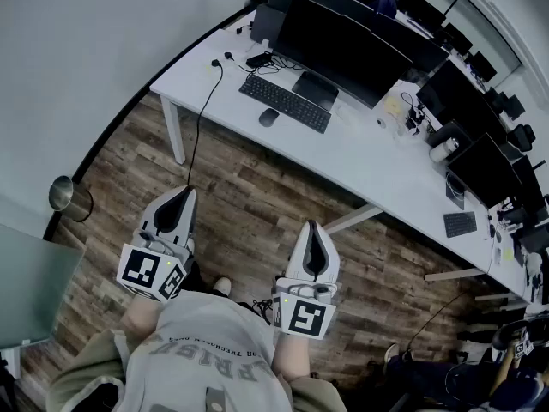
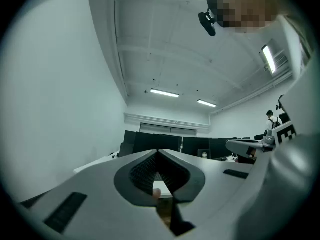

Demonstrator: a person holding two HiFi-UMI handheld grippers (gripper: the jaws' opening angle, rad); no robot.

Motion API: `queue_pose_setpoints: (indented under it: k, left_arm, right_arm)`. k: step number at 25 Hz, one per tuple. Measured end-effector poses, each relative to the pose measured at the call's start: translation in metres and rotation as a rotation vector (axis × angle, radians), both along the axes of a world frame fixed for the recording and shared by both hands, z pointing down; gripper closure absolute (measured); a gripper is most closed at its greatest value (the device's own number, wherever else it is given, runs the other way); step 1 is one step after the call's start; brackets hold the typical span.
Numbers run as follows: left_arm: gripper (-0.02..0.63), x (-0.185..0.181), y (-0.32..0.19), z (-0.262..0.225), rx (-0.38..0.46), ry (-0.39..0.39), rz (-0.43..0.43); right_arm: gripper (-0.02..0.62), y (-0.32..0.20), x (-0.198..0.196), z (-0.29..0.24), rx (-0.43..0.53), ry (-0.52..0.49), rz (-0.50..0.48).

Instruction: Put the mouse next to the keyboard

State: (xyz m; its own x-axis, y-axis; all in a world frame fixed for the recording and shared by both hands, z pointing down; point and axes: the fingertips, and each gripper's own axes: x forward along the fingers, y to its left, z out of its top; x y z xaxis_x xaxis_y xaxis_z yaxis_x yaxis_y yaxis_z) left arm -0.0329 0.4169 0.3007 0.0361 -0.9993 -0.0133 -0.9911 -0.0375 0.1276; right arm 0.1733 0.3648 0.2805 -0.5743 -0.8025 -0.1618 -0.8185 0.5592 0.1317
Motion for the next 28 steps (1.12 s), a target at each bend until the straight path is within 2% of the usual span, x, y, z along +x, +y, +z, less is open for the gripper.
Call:
queue_pose_setpoints:
  k: [17, 19, 22, 23, 24, 25, 26, 28]
  left_arm:
    - [0.595, -0.007, 0.007, 0.003, -0.024, -0.025, -0.012]
    - [0.595, -0.011, 0.008, 0.007, -0.039, -0.022, -0.016]
    - [0.595, -0.016, 0.006, 0.012, -0.061, -0.023, -0.021]
    - [0.595, -0.019, 0.002, 0.014, -0.067, -0.029, -0.023]
    - [0.595, -0.023, -0.002, 0.016, -0.072, -0.035, -0.024]
    - [0.594, -0.026, -0.008, 0.017, -0.072, -0.041, -0.021]
    - [0.588, -0.029, -0.015, 0.019, -0.07, -0.043, -0.011]
    - [0.385, -0.032, -0.031, 0.023, -0.074, -0.041, 0.021]
  right_arm:
    - [0.595, 0.0, -0.007, 0.005, -0.018, -0.015, -0.005]
    - [0.595, -0.002, -0.007, 0.008, -0.037, -0.048, -0.004]
    - [0.594, -0.009, -0.006, 0.013, -0.107, -0.155, -0.04]
    - [0.555, -0.014, -0.008, 0.016, -0.132, -0.176, -0.061]
    - [0.478, -0.018, -0.01, 0.018, -0.152, -0.189, -0.081]
    - [0.372, -0.023, -0.013, 0.021, -0.167, -0.196, -0.094]
    - [0.307, -0.029, -0.014, 0.023, -0.176, -0.197, -0.095]
    - [0.301, -0.039, -0.012, 0.027, -0.187, -0.187, -0.073]
